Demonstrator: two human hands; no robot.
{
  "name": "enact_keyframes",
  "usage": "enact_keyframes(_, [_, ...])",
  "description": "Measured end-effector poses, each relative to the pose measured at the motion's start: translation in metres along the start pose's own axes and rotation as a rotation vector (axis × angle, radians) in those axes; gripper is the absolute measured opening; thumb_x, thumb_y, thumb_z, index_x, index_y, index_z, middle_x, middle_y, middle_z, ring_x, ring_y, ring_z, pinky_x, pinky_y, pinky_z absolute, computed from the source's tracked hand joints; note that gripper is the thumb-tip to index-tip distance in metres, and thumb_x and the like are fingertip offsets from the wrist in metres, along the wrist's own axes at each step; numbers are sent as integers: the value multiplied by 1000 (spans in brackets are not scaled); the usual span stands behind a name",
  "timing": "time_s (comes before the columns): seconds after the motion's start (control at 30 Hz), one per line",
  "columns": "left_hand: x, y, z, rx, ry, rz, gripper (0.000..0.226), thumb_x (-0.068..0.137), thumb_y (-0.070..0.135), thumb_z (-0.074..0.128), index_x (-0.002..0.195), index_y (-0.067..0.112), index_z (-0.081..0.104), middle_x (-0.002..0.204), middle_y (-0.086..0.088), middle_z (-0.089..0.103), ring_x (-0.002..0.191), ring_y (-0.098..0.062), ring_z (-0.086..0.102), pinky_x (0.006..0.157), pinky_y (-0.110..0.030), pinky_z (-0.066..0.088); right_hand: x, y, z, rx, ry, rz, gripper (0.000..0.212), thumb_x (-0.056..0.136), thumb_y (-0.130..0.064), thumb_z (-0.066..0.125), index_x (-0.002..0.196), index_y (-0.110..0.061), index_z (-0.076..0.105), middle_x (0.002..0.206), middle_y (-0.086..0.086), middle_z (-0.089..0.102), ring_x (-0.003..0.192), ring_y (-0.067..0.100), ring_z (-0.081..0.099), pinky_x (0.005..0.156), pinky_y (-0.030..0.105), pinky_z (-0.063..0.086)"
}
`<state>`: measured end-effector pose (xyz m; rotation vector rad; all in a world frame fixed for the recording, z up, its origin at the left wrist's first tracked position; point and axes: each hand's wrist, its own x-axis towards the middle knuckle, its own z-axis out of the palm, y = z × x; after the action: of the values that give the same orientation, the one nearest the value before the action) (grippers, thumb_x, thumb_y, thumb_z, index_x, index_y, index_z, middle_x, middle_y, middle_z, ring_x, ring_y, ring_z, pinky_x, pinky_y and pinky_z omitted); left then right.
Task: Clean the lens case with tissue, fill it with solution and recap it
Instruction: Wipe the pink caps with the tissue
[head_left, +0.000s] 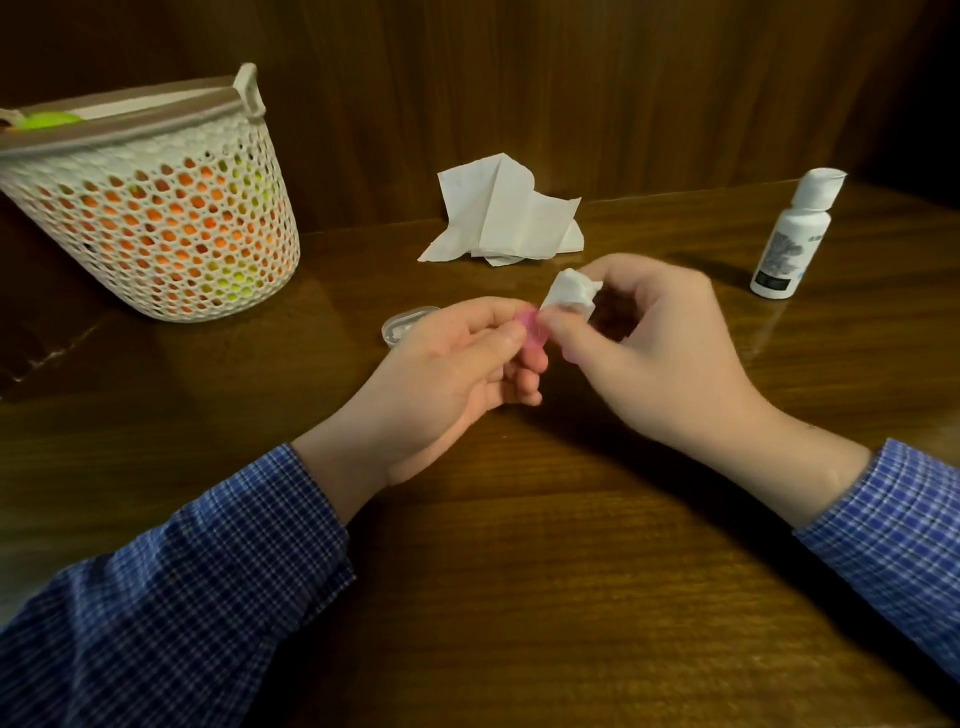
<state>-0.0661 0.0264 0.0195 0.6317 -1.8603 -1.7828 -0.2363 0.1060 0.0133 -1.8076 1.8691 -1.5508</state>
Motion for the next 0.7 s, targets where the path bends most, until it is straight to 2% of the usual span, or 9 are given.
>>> enact_keyframes(0.07, [2,2,-2,-162,-35,-76,28,106,12,40,125,2,59,85,-4,61,75,-11,60,73,-26,54,5,0,-5,264,-23,112,3,91,-17,77,93,-15,75,83,10,73,75,27,70,73,48,61])
enact_keyframes(0.1, [3,2,-3,-232,-46,-106,29,107,14,40,127,2,57,86,-4,61,75,-11,59,72,-27,54,7,0,-8,413,-66,195,2,91,-13,77,92,-13,76,83,13,74,73,27,69,74,49,62])
enact_keyframes(0.2, [4,1,-5,-320,-71,-150,34,106,18,41,132,2,54,88,-4,61,73,-9,60,70,-26,54,11,0,-14,729,-248,378,6,90,-5,74,94,-7,78,80,10,75,68,15,70,67,27,58])
enact_keyframes(0.27, [5,0,-3,-307,-90,-160,33,105,20,43,129,2,57,87,-4,61,71,-8,60,68,-24,54,9,0,-12,715,-291,365,7,88,-6,75,94,-7,78,79,9,76,65,13,71,60,20,57])
enact_keyframes(0.43, [3,-5,-1,-279,-110,-200,23,102,20,48,114,6,62,79,-2,62,67,-8,59,66,-24,54,6,3,-6,366,-216,280,5,87,-13,80,86,-13,75,70,3,74,58,13,66,55,22,54])
enact_keyframes(0.57, [4,-5,1,-326,-89,-204,24,98,20,52,112,7,66,78,-1,64,66,-7,61,66,-24,56,-1,-1,0,-8,-39,17,8,87,-20,80,83,-17,73,72,-6,70,66,7,64,57,14,50])
enact_keyframes(0.6, [5,-5,1,-339,-83,-203,26,96,20,53,114,6,66,78,-1,65,66,-7,62,66,-24,56,0,0,0,-8,-40,27,8,87,-18,79,82,-16,73,72,-7,69,64,5,63,56,14,49])
enact_keyframes(0.63, [5,-5,2,-348,-82,-204,30,94,20,55,118,5,65,78,-1,65,67,-8,62,66,-24,56,3,1,-2,91,-88,118,9,86,-15,80,81,-13,73,70,-5,70,59,4,62,53,15,48])
enact_keyframes(0.7, [5,-6,3,-351,-87,-208,43,90,21,57,128,1,61,80,-2,66,69,-8,63,66,-24,56,10,0,-10,449,-292,418,9,84,-8,80,82,-3,73,66,5,68,51,6,58,49,20,45])
